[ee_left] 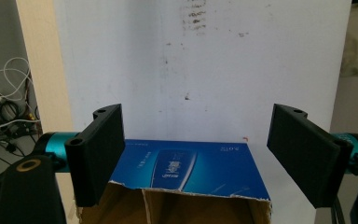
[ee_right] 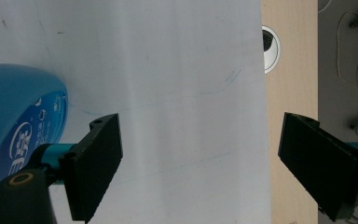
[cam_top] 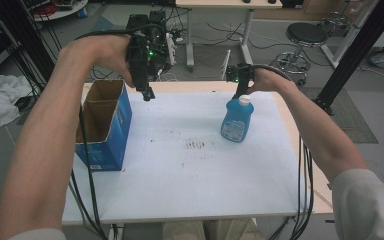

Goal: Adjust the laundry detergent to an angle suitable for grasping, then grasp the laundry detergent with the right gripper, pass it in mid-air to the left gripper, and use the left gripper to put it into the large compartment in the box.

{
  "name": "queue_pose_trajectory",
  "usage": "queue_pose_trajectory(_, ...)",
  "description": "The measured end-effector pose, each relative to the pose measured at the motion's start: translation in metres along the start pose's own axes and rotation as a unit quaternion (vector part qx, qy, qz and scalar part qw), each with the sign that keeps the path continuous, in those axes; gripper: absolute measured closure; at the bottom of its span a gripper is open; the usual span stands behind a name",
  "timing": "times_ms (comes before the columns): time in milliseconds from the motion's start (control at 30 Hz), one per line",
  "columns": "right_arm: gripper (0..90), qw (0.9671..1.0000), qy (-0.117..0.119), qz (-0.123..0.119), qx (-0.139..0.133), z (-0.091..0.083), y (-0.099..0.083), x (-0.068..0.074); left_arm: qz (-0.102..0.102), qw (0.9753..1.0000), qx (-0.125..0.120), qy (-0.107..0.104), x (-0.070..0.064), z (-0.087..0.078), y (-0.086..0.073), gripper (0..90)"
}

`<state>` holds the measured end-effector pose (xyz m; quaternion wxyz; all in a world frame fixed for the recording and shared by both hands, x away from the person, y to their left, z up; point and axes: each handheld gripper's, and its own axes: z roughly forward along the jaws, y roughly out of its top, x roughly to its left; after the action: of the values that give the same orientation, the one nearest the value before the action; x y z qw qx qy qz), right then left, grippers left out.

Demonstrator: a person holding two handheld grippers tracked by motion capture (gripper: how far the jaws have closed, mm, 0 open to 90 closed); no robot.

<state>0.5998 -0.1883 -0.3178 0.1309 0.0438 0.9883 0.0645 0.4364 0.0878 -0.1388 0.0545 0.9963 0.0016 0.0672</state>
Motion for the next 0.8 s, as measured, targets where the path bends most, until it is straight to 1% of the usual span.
queue_pose_trajectory(67, 12.8, 1.0, 0.0, 0.001, 0.0, 0.0, 0.0, 0.001, 0.0, 1.0, -0.001, 0.001, -0.001, 0.0, 0.0, 19.0)
queue_pose_trajectory(100, 12.8, 1.0, -0.001, -0.003, 0.001, 0.0, 0.002, 0.001, 0.0, 1.0, -0.001, 0.004, -0.003, -0.001, -0.001, 19.1)
queue_pose_trajectory(200, 12.8, 1.0, -0.001, -0.002, 0.003, 0.0, 0.002, 0.001, 0.001, 1.0, -0.003, 0.002, -0.005, -0.001, -0.002, 19.1)
queue_pose_trajectory(300, 12.8, 1.0, -0.002, 0.0, 0.002, 0.001, 0.002, 0.0, 0.0, 1.0, -0.002, 0.004, -0.005, -0.001, -0.002, 19.1)
queue_pose_trajectory(433, 12.8, 1.0, -0.007, 0.001, 0.003, -0.001, 0.0, -0.001, 0.002, 1.0, -0.001, 0.001, -0.005, 0.001, -0.001, 19.1)
queue_pose_trajectory(533, 12.8, 0.9999, -0.006, 0.013, 0.002, -0.003, -0.004, -0.003, 0.005, 1.0, -0.004, 0.0, -0.003, 0.004, 0.0, 19.0)
queue_pose_trajectory(600, 12.8, 0.9999, -0.006, 0.012, 0.008, -0.004, -0.006, -0.003, 0.006, 1.0, -0.004, -0.004, -0.001, 0.006, -0.001, 19.0)
queue_pose_trajectory(700, 12.8, 0.9996, -0.012, 0.019, 0.017, -0.011, -0.013, -0.002, 0.002, 0.9999, 0.001, -0.01, 0.0, 0.009, -0.002, 19.1)
queue_pose_trajectory(800, 12.8, 0.999, -0.016, 0.04, 0.014, -0.022, -0.024, -0.002, 0.0, 1.0, 0.001, -0.007, 0.002, 0.01, -0.005, 19.1)
